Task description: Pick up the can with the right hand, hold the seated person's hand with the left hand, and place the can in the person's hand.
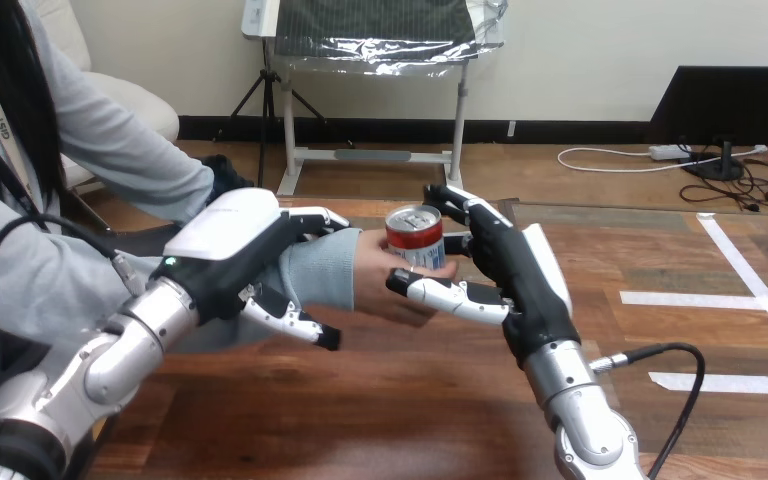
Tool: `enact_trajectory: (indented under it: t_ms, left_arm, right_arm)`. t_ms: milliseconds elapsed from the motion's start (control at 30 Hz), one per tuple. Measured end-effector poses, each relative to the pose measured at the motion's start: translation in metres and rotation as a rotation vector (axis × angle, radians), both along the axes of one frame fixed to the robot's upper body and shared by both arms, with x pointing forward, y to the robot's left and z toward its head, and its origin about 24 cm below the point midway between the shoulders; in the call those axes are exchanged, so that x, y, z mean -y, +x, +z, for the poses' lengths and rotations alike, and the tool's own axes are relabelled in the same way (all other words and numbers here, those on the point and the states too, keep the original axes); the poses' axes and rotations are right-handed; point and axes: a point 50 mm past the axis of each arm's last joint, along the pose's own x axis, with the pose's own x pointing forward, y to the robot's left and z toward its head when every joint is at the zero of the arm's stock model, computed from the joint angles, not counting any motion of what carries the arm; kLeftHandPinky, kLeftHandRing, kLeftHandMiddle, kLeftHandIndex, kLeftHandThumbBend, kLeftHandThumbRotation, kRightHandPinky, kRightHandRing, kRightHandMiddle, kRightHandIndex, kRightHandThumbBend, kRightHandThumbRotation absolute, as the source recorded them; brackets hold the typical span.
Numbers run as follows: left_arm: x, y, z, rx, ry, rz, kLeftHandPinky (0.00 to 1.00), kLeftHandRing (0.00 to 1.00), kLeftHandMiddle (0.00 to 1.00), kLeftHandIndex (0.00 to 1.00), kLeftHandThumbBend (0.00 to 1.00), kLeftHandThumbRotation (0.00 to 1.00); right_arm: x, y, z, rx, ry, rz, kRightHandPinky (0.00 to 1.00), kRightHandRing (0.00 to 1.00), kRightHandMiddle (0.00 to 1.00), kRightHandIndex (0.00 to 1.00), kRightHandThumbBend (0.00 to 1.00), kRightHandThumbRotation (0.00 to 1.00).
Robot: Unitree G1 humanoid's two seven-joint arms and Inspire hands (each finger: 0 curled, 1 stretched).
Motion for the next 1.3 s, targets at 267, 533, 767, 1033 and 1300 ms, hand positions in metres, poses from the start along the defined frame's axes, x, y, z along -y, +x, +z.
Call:
enact_trajectory:
  t_ms: [267,533,767,1033,1300]
  left_arm:
    - [0.002,-0.004,-0.003,0.001,0.000,-0.015,0.94,0.98,0.99,0.99,1.00,0.45]
    - [0.004,-0.007,-0.004,0.014,-0.007,-0.021,0.95,1.00,1.00,1.00,1.00,0.51]
    - [0.005,-0.008,-0.004,0.036,-0.026,-0.017,0.95,1.00,1.00,1.00,1.00,0.55]
    - [0.004,-0.010,-0.003,0.068,-0.053,-0.006,0.95,1.00,1.00,1.00,1.00,0.60]
    - [0.004,-0.015,-0.006,0.106,-0.108,0.008,0.95,1.00,1.00,1.00,1.00,0.62]
  right_arm:
    - [-0.003,0.000,0.001,0.007,-0.011,0.014,1.00,1.00,1.00,1.00,1.00,0.65]
    - [-0.002,0.000,0.002,0.013,-0.017,0.016,1.00,1.00,1.00,1.00,1.00,0.69]
    - [0.001,0.001,0.003,0.016,-0.031,0.014,1.00,1.00,1.00,1.00,1.00,0.72]
    - [0.008,0.000,0.003,0.021,-0.051,0.008,1.00,1.00,1.00,1.00,1.00,0.73]
    - [0.011,-0.002,0.001,0.028,-0.060,0.005,1.00,1.00,1.00,1.00,1.00,0.74]
